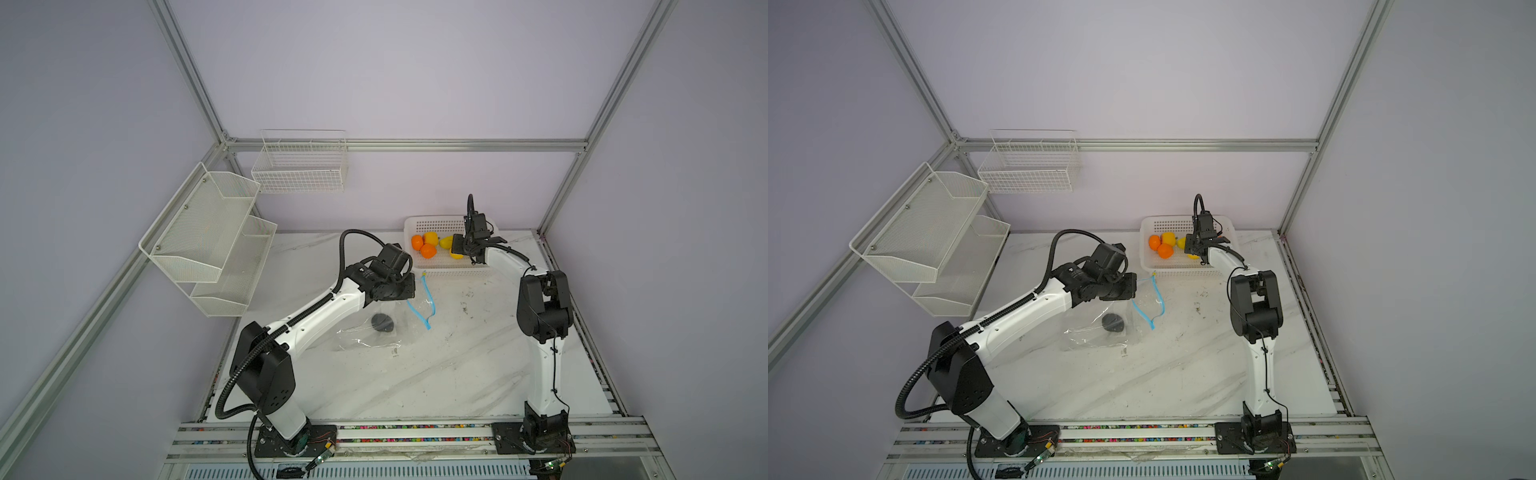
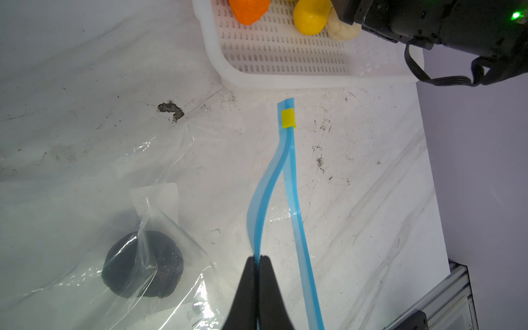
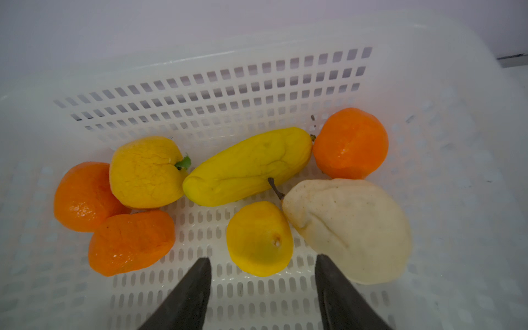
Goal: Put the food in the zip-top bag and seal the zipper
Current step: 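Move the right gripper back over the fruit basket while the left holds the zipper, then lower the right gripper onto the yellow mango and close on it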
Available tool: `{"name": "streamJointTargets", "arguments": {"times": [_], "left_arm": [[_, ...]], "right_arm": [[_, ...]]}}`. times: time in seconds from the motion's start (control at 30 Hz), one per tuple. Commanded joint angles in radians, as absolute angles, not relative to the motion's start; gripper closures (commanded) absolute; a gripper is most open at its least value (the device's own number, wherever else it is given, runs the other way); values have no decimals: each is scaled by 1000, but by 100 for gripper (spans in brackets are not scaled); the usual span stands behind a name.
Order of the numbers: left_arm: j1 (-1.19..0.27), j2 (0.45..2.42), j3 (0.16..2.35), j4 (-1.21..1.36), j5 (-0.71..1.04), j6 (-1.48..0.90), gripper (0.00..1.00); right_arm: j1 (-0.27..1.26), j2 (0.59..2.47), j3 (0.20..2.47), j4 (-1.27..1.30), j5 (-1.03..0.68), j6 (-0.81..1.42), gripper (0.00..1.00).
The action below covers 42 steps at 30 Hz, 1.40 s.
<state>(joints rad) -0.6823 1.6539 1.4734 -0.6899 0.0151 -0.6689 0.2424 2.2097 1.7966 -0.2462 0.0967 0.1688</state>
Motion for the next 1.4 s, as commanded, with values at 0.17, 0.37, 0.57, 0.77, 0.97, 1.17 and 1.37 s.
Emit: {"name": "streamJointTargets", "arguments": {"times": [0.17,0.37,0.57,0.77,0.97,1.17,1.37], "left_arm": [[-682,1658,1502,-677,23,-647,100],[-680,1656,1502,-680,23,-647,100],[-681,1658,1503,-678,28,-648,100],[-681,1667,1509,-680,35,-649,100],[-681,1674,1522,-684,39,-647,100],[-681,1677,1529,-689,41,-644,100],[-681,1677,1532,-690,43,-643,100]], "right_arm": [[237,2309,1885,-285,92,150,40],[235,2370,1948,-300,98,146,39],[236,2415,1999,-315,94,145,37],[235,2432,2026,-322,98,140,39],[235,2431,2040,-321,98,141,44],[233,2429,2042,-322,99,137,47],[234,2414,2039,-322,92,138,47]]}}
